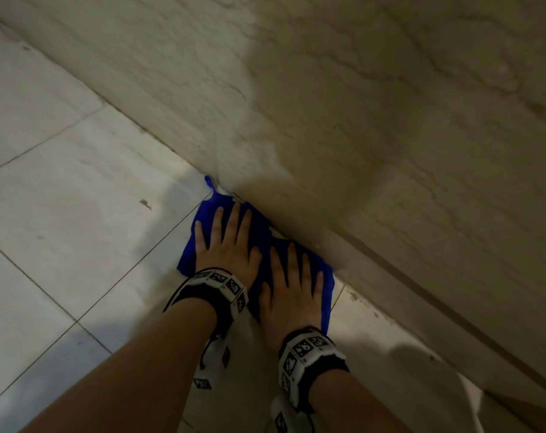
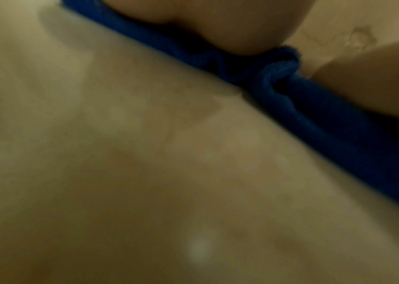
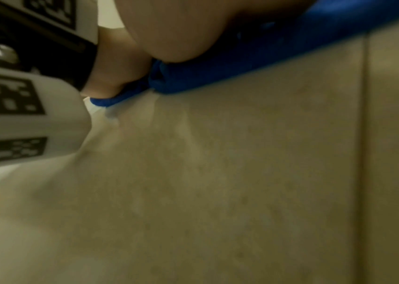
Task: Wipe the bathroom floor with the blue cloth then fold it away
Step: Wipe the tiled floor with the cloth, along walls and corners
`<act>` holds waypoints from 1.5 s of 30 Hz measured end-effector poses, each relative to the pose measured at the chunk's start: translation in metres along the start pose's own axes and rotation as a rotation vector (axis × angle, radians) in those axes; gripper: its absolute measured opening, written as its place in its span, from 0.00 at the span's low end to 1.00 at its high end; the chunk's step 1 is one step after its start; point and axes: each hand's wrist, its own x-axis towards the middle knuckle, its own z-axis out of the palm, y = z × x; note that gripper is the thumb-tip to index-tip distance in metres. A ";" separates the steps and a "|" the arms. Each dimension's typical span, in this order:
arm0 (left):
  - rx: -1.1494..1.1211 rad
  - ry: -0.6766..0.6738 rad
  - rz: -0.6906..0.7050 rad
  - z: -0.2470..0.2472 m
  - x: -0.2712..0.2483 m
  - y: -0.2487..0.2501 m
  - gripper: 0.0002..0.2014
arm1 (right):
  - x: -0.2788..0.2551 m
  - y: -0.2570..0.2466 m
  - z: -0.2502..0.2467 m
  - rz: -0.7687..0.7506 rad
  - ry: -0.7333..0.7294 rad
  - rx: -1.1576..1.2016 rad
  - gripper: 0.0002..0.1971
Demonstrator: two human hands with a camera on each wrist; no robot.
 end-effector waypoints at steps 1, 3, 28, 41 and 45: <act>-0.007 -0.014 -0.007 -0.001 0.000 0.001 0.33 | -0.001 0.000 0.000 -0.006 -0.002 -0.004 0.35; -0.037 -0.052 -0.022 -0.003 -0.003 0.007 0.33 | -0.005 0.002 -0.005 -0.003 -0.024 -0.018 0.34; 0.071 -0.101 0.209 0.020 -0.049 0.047 0.31 | -0.041 0.021 0.002 0.134 -0.074 -0.068 0.39; 0.020 -0.024 0.098 -0.002 0.003 -0.012 0.34 | 0.005 -0.009 -0.002 -0.035 -0.073 -0.069 0.39; 0.037 -0.003 0.086 0.000 0.002 -0.010 0.34 | 0.003 -0.012 -0.004 -0.027 -0.082 -0.095 0.39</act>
